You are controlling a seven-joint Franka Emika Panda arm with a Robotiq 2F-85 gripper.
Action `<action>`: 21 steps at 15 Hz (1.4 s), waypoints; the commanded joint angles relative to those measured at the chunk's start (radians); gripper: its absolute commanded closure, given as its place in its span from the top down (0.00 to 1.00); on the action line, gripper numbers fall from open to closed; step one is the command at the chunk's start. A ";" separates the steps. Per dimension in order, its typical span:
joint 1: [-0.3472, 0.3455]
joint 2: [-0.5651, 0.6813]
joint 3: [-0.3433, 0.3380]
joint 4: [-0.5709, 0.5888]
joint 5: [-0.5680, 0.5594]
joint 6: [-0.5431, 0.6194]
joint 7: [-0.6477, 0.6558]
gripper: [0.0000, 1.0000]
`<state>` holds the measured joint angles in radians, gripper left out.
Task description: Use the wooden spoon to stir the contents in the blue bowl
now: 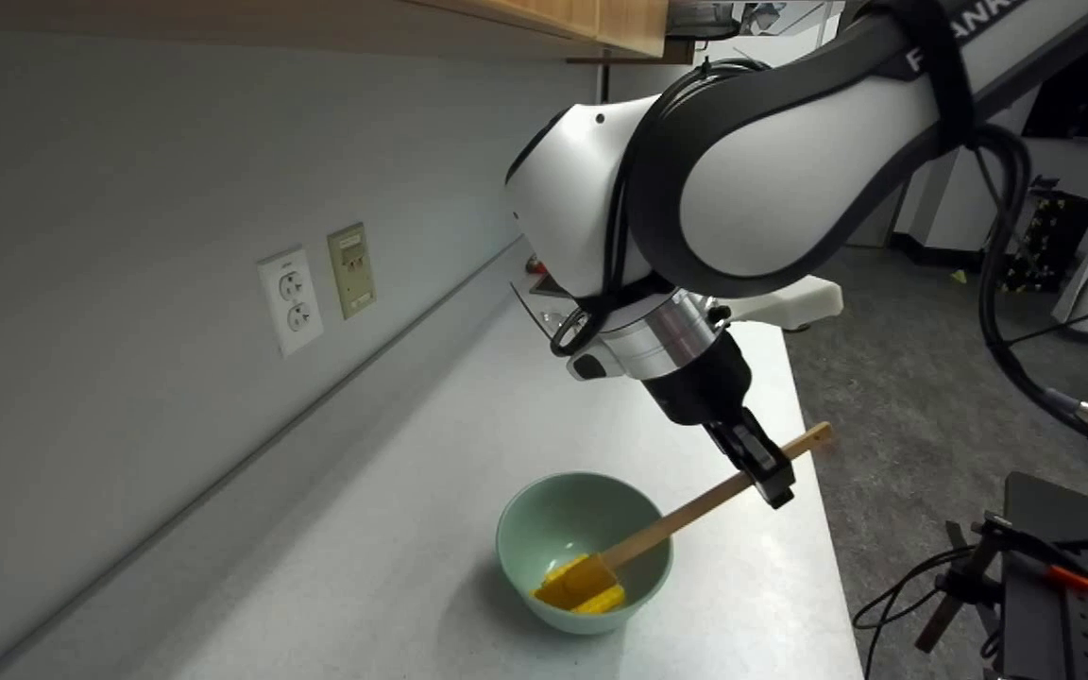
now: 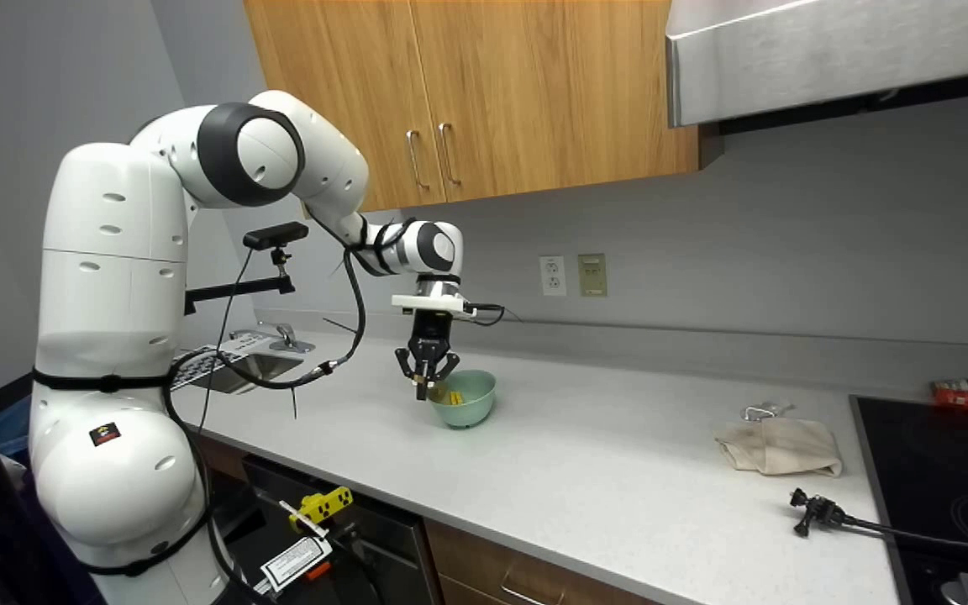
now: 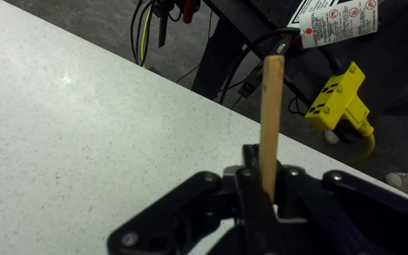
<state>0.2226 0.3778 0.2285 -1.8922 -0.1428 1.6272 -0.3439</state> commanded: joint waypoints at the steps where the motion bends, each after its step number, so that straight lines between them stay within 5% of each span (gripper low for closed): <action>1: 0.000 0.002 -0.017 0.006 -0.041 0.026 0.047 0.02; 8: 0.002 0.023 -0.040 -0.013 -0.106 0.018 0.124 0.02; 17: -0.012 0.048 0.013 0.007 0.033 0.018 0.027 0.02; 21: -0.002 0.028 -0.002 0.005 0.002 0.040 0.069 0.02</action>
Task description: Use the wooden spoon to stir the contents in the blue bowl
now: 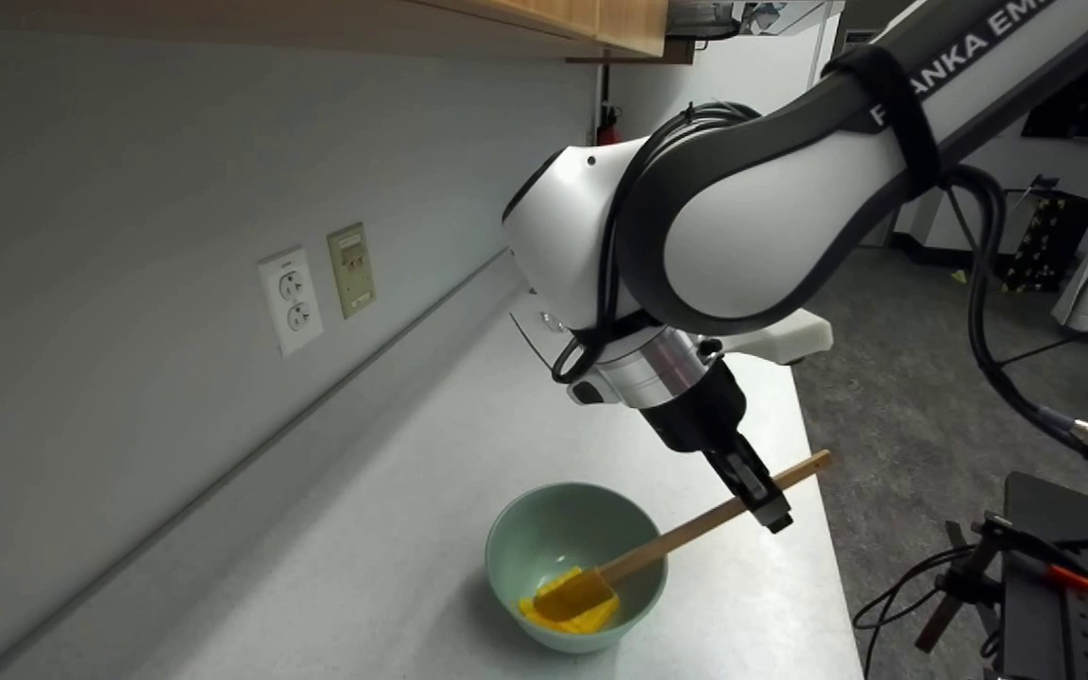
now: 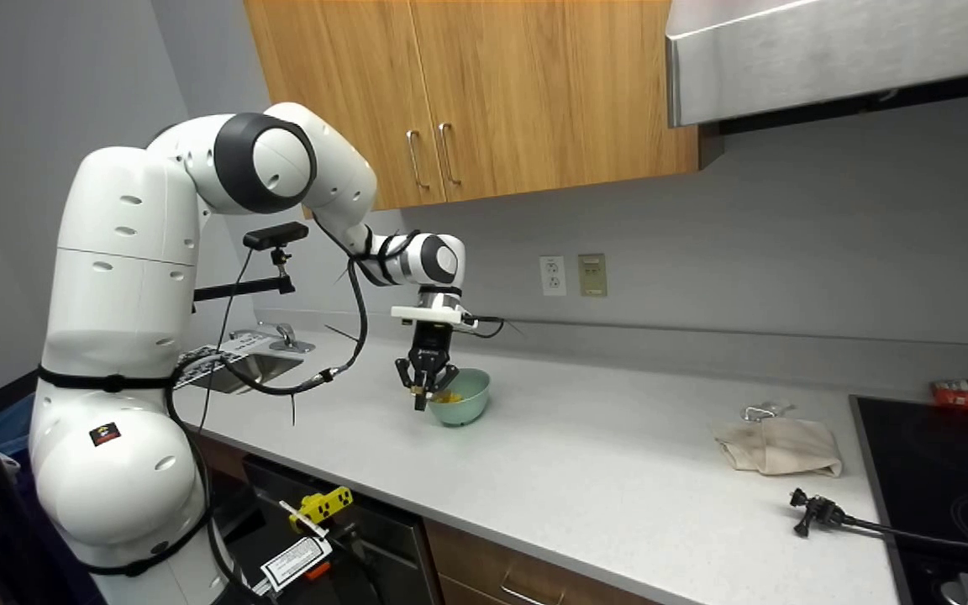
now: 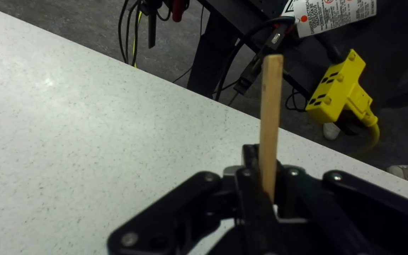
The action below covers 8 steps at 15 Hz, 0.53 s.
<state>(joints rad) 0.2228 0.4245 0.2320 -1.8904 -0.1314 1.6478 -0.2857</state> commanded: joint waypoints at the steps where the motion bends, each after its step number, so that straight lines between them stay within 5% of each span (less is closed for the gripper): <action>1: -0.003 -0.022 -0.009 0.002 -0.012 0.023 0.016 0.02; 8: 0.017 -0.014 -0.046 -0.010 -0.129 0.027 0.116 0.02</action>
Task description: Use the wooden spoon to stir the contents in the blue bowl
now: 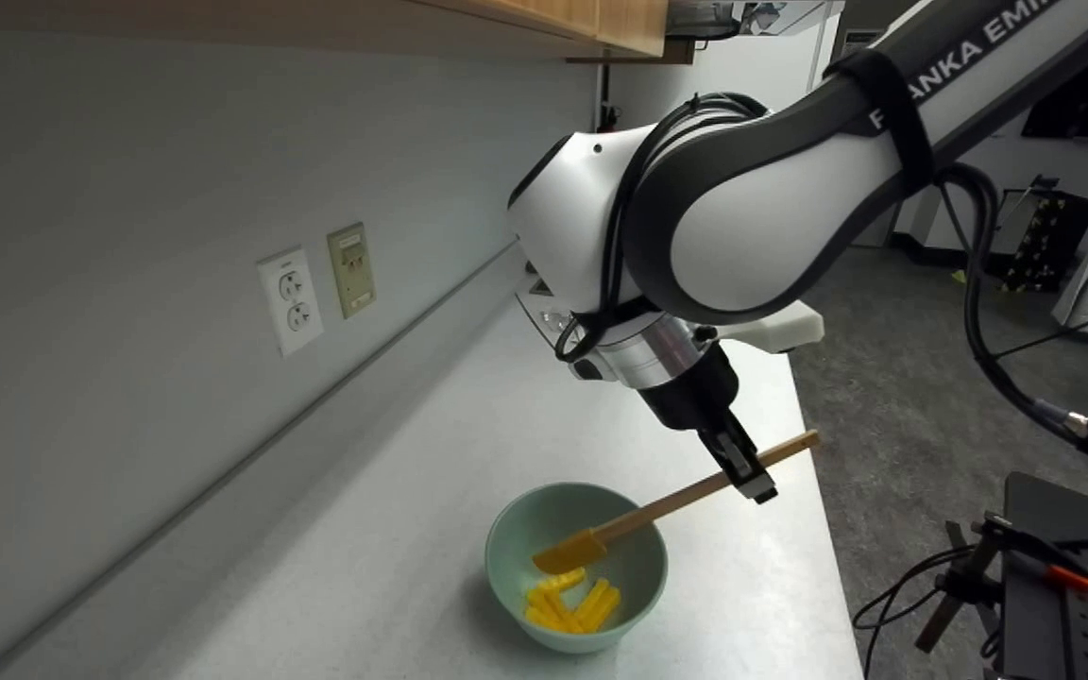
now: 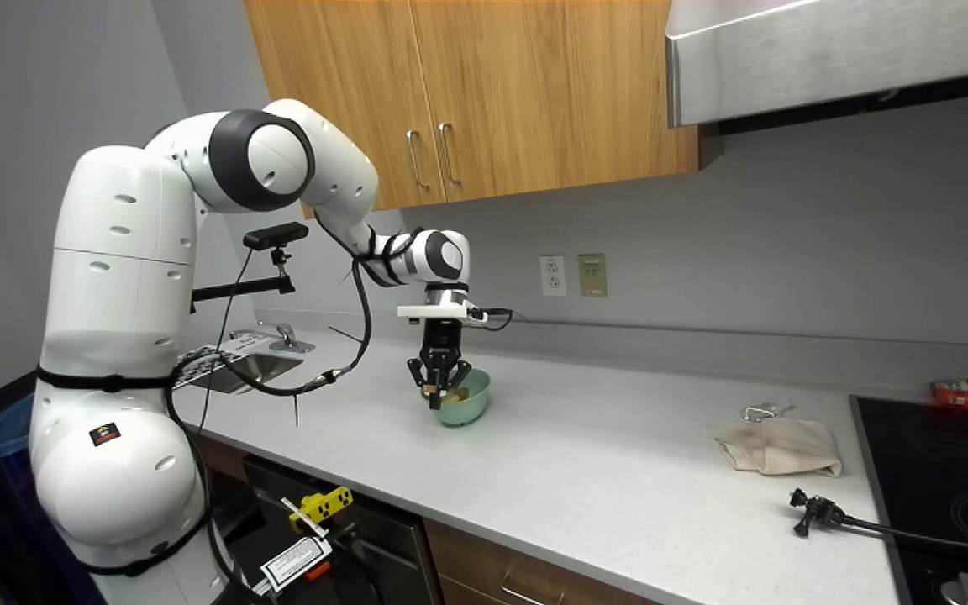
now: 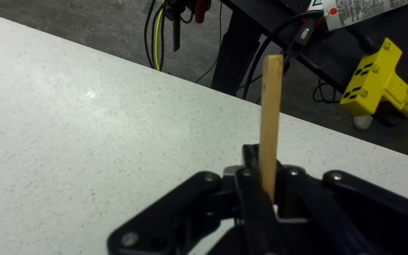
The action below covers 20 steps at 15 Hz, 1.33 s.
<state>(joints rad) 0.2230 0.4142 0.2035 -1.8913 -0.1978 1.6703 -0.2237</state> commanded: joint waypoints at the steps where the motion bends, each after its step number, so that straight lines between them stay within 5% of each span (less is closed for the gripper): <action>1: 0.021 -0.003 -0.022 -0.011 -0.091 0.002 0.076 0.02; 15: 0.039 -0.030 -0.038 -0.030 -0.232 -0.029 0.251 0.02; 20: 0.025 -0.030 -0.004 -0.039 -0.173 -0.026 0.175 0.02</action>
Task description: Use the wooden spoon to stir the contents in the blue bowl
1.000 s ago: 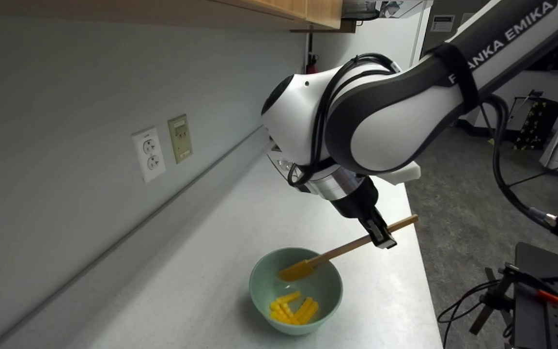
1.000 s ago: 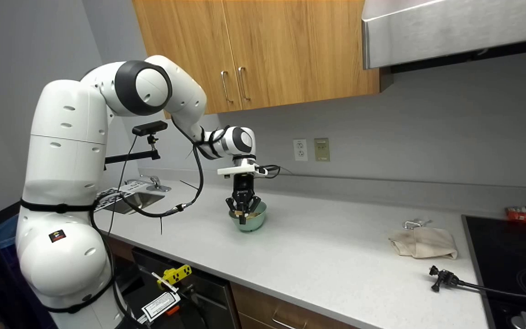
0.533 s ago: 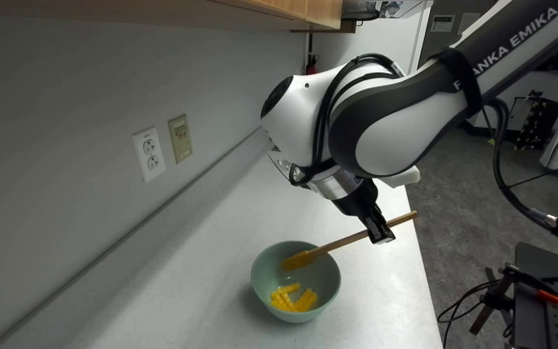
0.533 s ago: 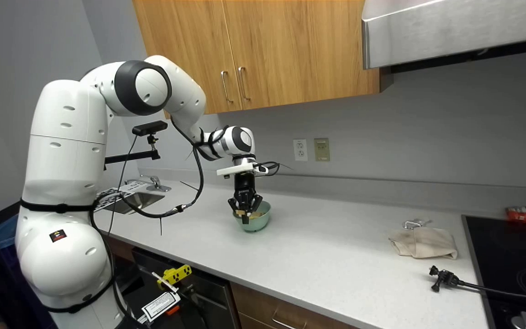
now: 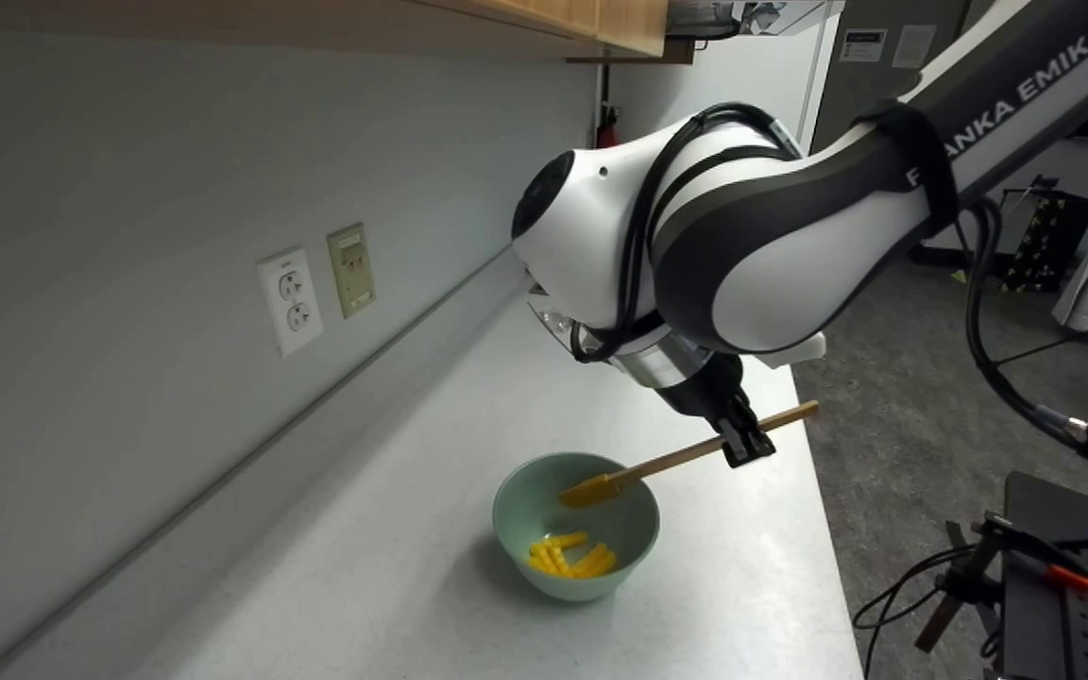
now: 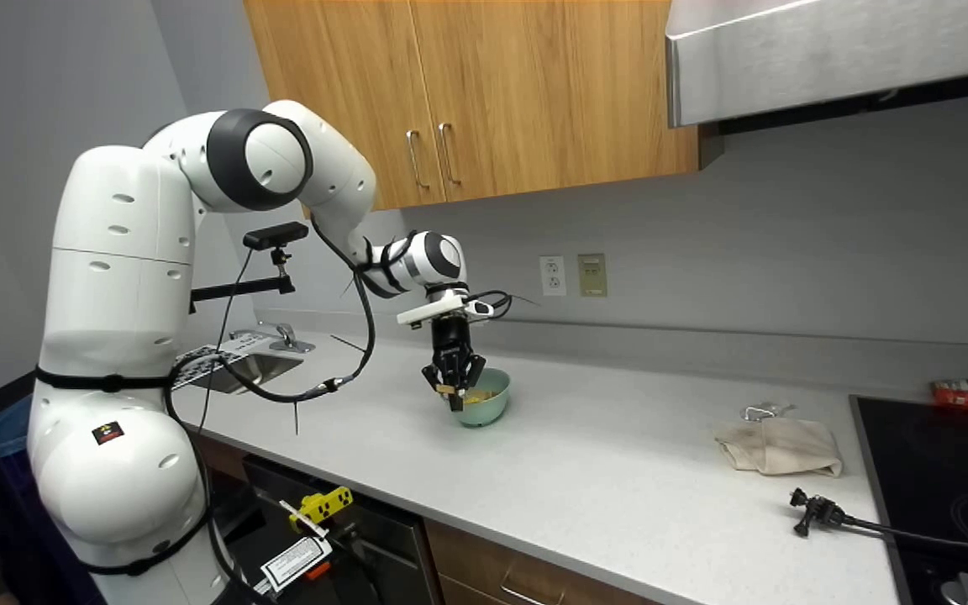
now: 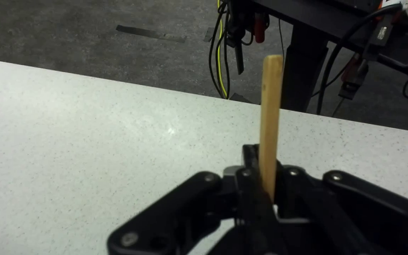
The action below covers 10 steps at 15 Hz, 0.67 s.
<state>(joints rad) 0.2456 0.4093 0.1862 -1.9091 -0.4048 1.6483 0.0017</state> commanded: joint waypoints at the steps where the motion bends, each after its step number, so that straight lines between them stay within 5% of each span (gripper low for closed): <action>1: -0.003 -0.025 0.023 -0.021 0.056 0.007 -0.079 0.02; 10: -0.021 -0.014 0.044 -0.003 0.220 0.051 -0.227 0.02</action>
<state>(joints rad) 0.2413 0.4087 0.2228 -1.9108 -0.2271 1.6870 -0.1791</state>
